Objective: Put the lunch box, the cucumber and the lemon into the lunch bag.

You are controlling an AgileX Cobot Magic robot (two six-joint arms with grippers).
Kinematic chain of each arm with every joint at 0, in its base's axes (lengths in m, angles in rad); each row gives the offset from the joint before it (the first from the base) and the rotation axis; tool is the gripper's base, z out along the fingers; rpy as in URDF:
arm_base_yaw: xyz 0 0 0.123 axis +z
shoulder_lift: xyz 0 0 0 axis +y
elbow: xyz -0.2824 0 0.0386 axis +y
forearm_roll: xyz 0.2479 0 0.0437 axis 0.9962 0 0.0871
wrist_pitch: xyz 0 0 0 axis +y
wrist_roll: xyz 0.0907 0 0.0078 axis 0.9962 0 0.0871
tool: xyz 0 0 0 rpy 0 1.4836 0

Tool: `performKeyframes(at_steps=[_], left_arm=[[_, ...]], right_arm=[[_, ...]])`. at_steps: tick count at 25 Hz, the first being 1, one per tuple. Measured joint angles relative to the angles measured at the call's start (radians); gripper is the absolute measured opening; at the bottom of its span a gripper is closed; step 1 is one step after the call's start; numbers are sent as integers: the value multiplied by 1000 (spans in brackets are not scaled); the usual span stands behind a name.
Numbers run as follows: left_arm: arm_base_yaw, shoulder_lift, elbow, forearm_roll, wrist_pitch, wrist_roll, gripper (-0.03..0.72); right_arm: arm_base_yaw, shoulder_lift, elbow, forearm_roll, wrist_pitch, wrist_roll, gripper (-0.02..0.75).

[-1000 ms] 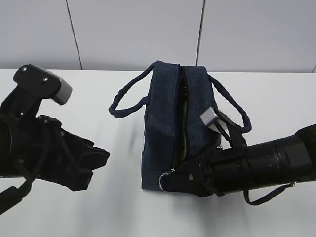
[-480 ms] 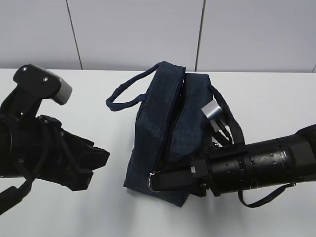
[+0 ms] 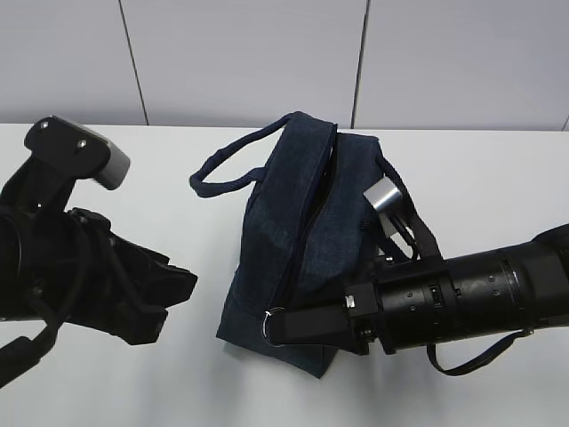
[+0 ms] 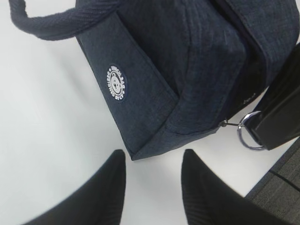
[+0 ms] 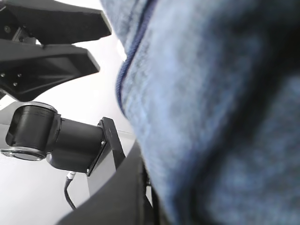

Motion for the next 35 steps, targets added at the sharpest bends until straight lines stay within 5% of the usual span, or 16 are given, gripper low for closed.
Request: performKeyframes(at_steps=[35], left_arm=[[0,0,0,0,27,2,270]], right_arm=[[0,-178,-65,-21,-29,2,0]])
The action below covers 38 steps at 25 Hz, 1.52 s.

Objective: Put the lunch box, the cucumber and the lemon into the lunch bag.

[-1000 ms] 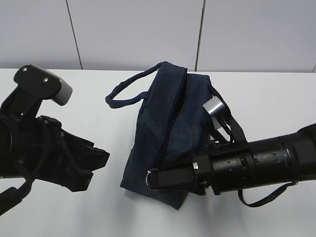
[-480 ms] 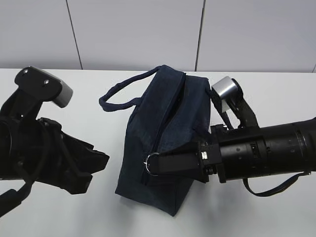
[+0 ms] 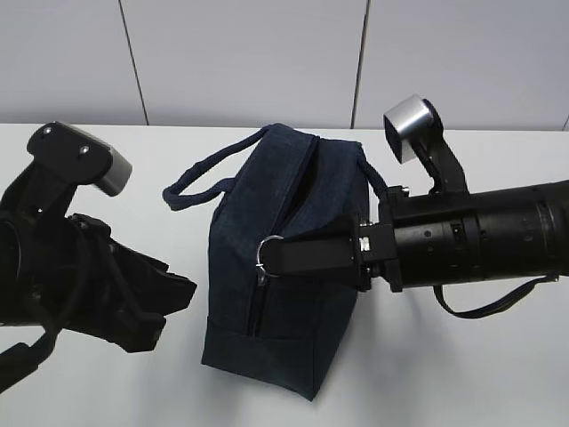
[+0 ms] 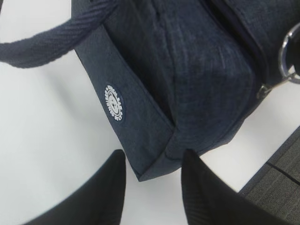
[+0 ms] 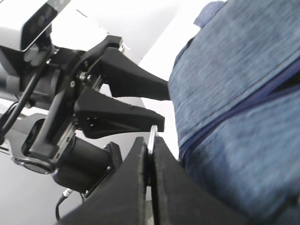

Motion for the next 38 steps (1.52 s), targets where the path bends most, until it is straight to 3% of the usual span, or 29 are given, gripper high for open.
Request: performKeyframes(at_steps=[20,30,38], left_arm=[[0,48,0,-46,-2,0,274],[0,67,0,-38,-68,27,407],[0,83,0,-26,1,60,428]], right_arm=[[0,-1,-8,0,-88,7,0],[0,-1,-8,0,-88,11,0],[0,-1,-8,0,-88,17,0]])
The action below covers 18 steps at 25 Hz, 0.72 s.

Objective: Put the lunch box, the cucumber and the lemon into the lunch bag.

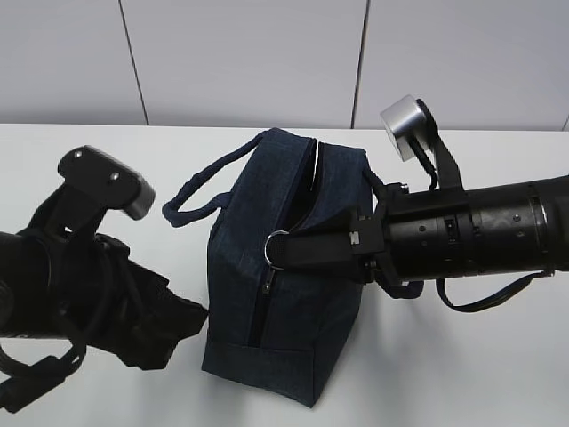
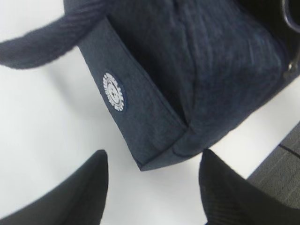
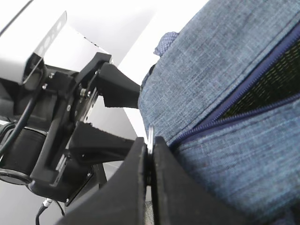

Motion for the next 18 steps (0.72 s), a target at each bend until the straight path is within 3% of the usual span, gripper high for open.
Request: performKeyframes(at_steps=[8,14,18], left_arm=[[-7,-8,0,-16,27,38,428],[-118,-14,0,-30,-55,45,428],[-117,-4,0,-61,-104,45,428]], right_arm=[[0,0,0,0,-4,0,0],[0,0,0,0,-4,2,0],[0,0,0,0,-4,4,0]])
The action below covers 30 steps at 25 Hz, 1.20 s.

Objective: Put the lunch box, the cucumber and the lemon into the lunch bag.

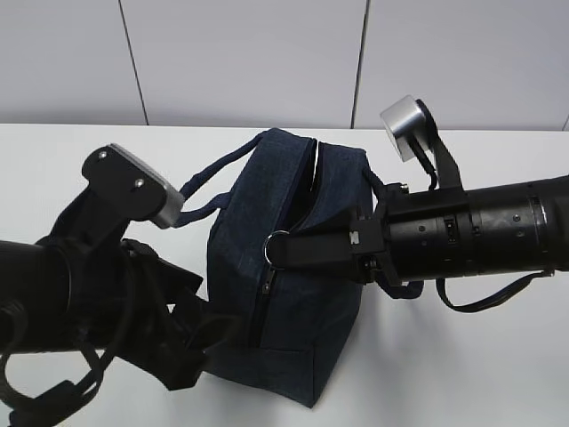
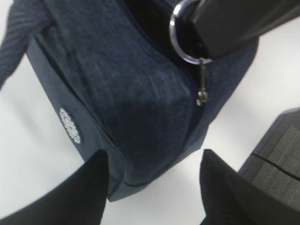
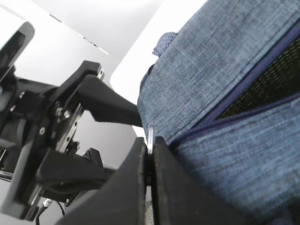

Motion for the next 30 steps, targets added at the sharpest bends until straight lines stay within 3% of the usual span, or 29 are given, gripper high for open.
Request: performKeyframes(at_steps=[13,16,22,30], left_arm=[[8,99,0,-14,-97,0,412],[8,103,0,-14,-122,0,328],[8,108,0,-14,-147,1,37],[8,108,0,-12,-131,1,-2]], right_arm=[[0,0,0,0,14,12,0],[0,0,0,0,20,14,0],[0,0,-1,0,20,24,0],[0,0,-61,-4,20,57,0]])
